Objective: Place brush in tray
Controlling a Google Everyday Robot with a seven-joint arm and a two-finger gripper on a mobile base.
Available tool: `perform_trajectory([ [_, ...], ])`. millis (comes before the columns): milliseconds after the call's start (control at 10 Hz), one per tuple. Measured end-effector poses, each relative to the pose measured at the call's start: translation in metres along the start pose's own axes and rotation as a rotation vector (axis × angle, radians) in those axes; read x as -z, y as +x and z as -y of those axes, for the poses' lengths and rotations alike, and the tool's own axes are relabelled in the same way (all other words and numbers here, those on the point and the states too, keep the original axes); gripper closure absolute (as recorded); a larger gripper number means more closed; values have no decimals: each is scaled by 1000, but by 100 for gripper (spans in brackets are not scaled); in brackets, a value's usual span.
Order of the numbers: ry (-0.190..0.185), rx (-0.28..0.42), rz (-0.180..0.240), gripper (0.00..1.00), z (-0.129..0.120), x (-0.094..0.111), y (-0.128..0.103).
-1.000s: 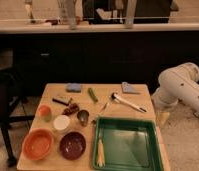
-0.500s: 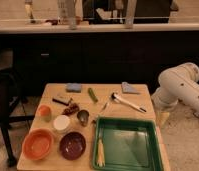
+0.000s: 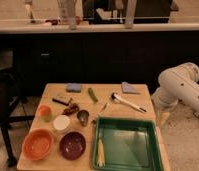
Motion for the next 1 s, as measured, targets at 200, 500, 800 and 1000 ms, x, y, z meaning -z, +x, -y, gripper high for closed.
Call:
perform_trajectory([
  [200, 0, 0, 0, 20, 0, 0, 0],
  [500, 0, 0, 0, 20, 0, 0, 0],
  [800, 6, -15, 2, 20, 3, 1, 0],
  [1000, 8, -27, 5, 20, 19, -1, -12],
])
